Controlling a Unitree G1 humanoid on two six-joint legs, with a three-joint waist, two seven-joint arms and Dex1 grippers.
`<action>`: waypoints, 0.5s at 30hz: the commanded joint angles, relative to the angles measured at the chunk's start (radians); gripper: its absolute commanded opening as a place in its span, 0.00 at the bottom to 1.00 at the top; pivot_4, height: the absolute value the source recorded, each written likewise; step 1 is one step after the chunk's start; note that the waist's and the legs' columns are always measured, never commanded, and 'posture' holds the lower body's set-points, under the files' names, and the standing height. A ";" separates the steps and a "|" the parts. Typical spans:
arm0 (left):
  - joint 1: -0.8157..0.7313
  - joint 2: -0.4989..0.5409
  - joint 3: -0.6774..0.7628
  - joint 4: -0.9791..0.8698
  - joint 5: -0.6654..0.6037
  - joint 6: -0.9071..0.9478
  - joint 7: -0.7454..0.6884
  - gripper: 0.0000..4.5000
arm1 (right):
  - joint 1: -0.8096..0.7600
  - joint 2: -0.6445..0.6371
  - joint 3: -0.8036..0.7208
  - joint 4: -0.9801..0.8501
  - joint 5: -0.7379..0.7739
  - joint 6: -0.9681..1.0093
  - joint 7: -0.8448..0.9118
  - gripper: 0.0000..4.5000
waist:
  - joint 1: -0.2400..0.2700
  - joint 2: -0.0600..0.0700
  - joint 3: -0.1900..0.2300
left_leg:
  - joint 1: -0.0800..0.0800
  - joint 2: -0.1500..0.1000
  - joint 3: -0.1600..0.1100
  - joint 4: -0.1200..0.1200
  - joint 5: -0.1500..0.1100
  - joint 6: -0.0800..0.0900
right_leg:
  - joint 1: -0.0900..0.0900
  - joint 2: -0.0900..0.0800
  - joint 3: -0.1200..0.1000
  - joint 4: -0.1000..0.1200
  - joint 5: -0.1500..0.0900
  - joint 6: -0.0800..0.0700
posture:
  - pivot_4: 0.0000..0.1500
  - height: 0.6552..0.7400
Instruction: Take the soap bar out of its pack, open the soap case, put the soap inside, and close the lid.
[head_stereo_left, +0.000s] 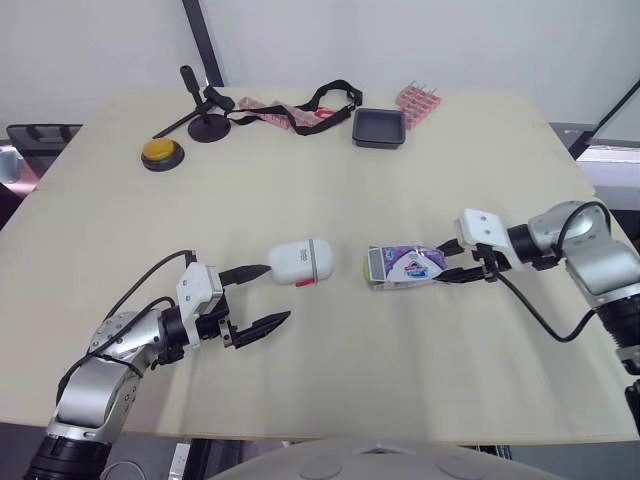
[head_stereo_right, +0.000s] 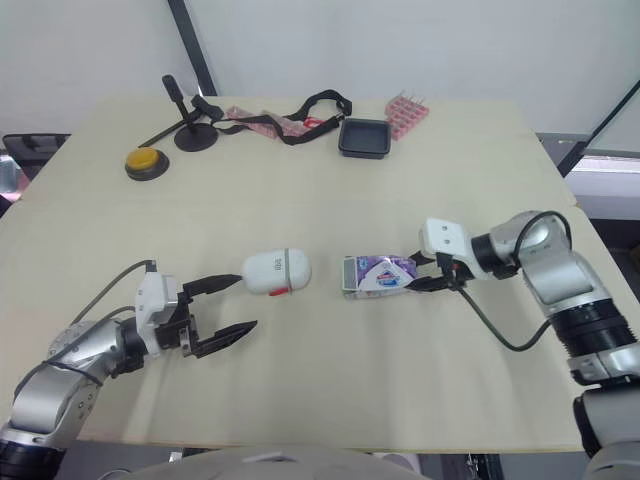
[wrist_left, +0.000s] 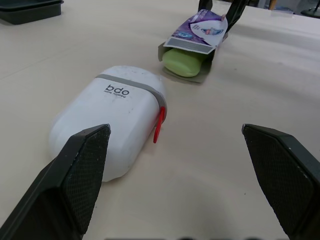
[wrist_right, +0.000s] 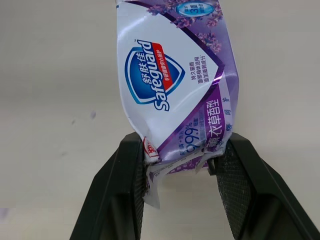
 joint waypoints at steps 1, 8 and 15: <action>-0.006 0.003 -0.003 -0.023 -0.004 -0.002 0.002 1.00 | -0.047 -0.035 0.012 -0.073 -0.018 0.066 0.017 0.44 | -0.001 0.000 0.000 | 0.000 0.000 0.000 0.000 0.000 0.000 | 0.000 0.000 0.000 0.000 0.000 0.000 | 1.00 1.00; -0.012 0.004 -0.009 -0.020 -0.002 -0.002 0.003 1.00 | -0.106 -0.066 0.059 -0.100 -0.092 0.083 0.016 0.44 | 0.004 0.000 0.000 | 0.000 0.000 0.000 0.000 0.000 0.000 | -0.001 0.000 0.000 0.000 0.000 0.000 | 1.00 1.00; -0.018 0.009 -0.015 -0.015 0.000 -0.006 0.001 1.00 | -0.111 -0.107 0.046 -0.067 -0.109 0.047 0.027 0.44 | 0.006 0.000 0.000 | 0.000 0.000 0.000 0.001 0.000 0.000 | -0.001 0.000 0.000 0.001 0.000 0.000 | 1.00 1.00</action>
